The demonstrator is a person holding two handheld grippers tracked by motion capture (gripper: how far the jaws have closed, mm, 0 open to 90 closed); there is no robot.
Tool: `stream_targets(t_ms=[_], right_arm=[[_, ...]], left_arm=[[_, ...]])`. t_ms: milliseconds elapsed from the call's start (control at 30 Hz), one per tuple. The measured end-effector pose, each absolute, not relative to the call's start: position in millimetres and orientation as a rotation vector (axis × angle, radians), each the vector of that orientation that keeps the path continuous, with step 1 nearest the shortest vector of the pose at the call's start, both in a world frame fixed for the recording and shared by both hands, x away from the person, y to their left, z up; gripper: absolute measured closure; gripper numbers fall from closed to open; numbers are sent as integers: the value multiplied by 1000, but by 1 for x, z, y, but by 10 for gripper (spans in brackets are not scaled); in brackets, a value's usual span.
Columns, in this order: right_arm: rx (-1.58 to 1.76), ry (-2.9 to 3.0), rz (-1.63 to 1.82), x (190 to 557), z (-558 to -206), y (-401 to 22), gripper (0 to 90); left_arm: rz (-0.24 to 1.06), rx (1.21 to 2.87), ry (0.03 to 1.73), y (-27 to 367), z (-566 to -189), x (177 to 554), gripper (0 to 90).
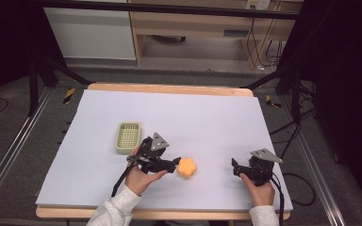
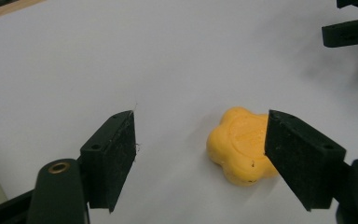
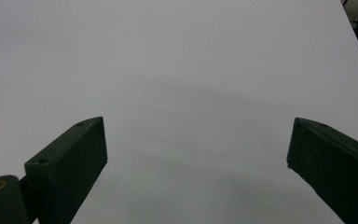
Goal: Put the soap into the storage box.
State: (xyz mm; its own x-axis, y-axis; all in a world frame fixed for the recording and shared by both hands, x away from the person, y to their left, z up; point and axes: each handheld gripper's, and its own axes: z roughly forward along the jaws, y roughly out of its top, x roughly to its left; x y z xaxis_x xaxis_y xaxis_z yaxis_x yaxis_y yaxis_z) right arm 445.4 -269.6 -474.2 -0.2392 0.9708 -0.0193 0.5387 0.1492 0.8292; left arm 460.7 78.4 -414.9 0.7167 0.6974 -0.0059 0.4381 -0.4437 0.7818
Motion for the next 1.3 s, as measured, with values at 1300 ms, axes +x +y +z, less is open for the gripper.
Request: stream_targets(t_ms=[1300], right_arm=[[1438,1865,973,446,-475,-269,55]], left_arm=[[322,2237,818,36,-436,464,210]])
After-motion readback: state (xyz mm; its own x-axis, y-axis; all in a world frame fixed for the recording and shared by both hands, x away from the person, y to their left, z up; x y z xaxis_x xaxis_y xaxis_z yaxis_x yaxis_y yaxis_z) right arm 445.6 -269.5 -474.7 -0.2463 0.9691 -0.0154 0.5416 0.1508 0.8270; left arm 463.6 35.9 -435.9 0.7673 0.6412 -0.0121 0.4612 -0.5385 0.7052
